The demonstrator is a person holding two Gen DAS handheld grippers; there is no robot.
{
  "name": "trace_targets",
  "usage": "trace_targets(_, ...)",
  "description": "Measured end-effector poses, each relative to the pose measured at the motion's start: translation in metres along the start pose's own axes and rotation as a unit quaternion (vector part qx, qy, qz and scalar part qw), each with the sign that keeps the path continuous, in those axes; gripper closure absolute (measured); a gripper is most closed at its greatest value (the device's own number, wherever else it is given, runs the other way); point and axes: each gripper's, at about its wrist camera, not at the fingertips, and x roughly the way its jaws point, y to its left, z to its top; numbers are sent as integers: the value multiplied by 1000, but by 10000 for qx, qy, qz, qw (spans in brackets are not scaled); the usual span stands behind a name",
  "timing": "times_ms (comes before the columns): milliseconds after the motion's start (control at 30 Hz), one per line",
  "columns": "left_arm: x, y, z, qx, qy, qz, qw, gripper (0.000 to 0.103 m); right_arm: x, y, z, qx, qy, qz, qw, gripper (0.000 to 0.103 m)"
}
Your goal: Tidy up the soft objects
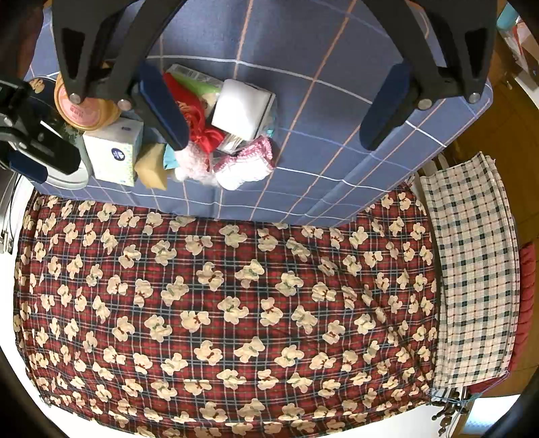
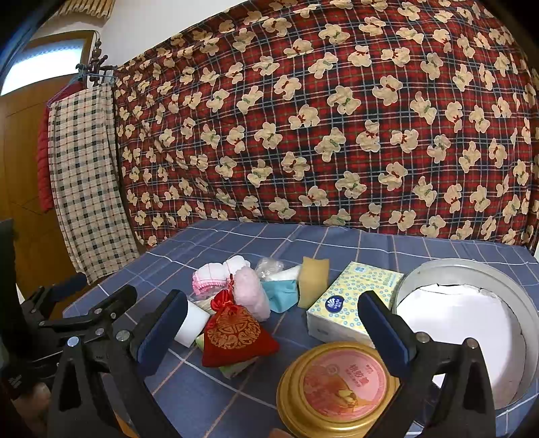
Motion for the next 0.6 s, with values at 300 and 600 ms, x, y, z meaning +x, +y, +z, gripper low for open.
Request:
trace_targets(300, -1, -2, 0, 12, 0, 4, 10000, 0, 2, -2, -1, 15, 6, 11, 10000, 1)
trace_targets(600, -1, -3, -1, 16, 28, 15, 10000, 0, 2, -3, -2, 16, 26, 6, 10000, 1)
